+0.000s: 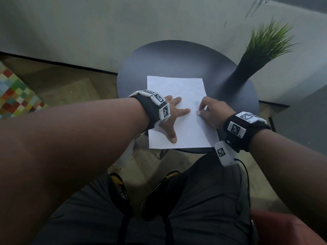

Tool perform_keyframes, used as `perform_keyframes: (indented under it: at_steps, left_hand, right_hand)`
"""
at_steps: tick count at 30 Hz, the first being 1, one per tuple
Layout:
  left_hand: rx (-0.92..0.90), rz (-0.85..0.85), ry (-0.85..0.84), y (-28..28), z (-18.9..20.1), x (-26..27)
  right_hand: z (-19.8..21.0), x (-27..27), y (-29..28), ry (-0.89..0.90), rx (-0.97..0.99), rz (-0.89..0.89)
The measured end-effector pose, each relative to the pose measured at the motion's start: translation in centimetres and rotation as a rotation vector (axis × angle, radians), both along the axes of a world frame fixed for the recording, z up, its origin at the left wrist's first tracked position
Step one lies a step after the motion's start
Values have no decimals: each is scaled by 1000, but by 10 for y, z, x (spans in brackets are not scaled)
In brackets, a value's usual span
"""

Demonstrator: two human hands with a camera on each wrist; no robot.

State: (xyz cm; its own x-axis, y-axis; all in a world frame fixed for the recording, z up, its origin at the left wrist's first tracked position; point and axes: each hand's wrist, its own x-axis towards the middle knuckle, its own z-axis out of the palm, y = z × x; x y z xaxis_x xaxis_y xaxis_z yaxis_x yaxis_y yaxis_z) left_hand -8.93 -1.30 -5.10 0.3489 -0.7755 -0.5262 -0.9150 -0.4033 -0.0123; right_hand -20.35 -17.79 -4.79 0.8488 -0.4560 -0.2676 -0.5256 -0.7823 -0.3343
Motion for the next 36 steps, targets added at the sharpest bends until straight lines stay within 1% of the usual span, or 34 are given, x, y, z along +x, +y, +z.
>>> perform_keyframes:
  at_steps: [2,3,5,7,8,9,10,12,13,14,15,17,18,19,20,22,23,24,27,28,29,31,32,33,34,36]
  left_hand:
    - [12,4,4,1,-4,0]
    - [15,0,-4,1,-6,0]
    - [18,-10,-16,0,-7,0]
    - [22,-27,-26,-1,-7,-1]
    - [27,-34,-35,-1,-7,-1]
    - [29,-37,-43,-1,-7,-1]
    - [22,-35,-42,-1,-7,-1]
    - [3,-34,-41,-1,-9,-1]
    - [-2,-33,-44,0,-10,0]
    - [-5,-30,-46,0,-10,-1]
    - [-2,-26,-47,0,-10,0]
    - [17,-28,-47,0,-9,-2]
    - [23,-31,-50,-1,-8,-2]
    - [25,-30,-52,-2,-7,-3]
    - [22,-24,-50,-2,-6,-4]
    - [14,-20,-50,-3,-5,-4]
    - [20,-22,-49,-3,-4,-5]
    - [29,-20,-51,-3,-3,-5]
    - [51,-15,-69,-4,-1,-8]
    - [51,-17,-71,-4,-1,-9]
    - [46,-17,-71,-4,-1,-10]
    - [40,-11,-74,-5,0,-10]
    - [44,-8,-74,-4,1,-10]
    - [49,-6,-72,-4,1,-10]
    - [54,-6,-70,-5,2,-11]
    - [64,-6,-68,-5,4,-12]
  right_hand:
    - [2,-1,6,11,-35,30]
    - [3,-3,11,11,-58,78]
    - [2,-11,29,2,-76,247]
    - [4,-24,54,48,-73,467]
    - [4,-28,58,80,-52,545]
    - [6,-29,57,103,-38,566]
    - [7,-26,49,109,-45,521]
    - [7,-19,29,54,-112,300]
    - [5,-18,25,26,-153,235]
    - [3,-20,28,24,-188,254]
    - [1,-23,38,38,-191,327]
    - [2,-34,64,80,-80,528]
    - [3,-37,69,91,-28,591]
    - [6,-37,66,90,-6,587]
    - [6,-32,57,77,-36,517]
    - [0,-26,40,-5,-155,315]
    - [-3,-27,41,-13,-194,260]
    - [-4,-30,49,12,-202,297]
    - [1,-43,80,103,-24,551]
    - [6,-44,75,117,-12,550]
    - [8,-40,63,125,-36,498]
    - [6,-35,37,106,-136,325]
    - [3,-36,32,92,-178,269]
    - [2,-39,35,91,-204,280]
    - [0,-41,42,102,-200,345]
    - [1,-52,60,133,-99,509]
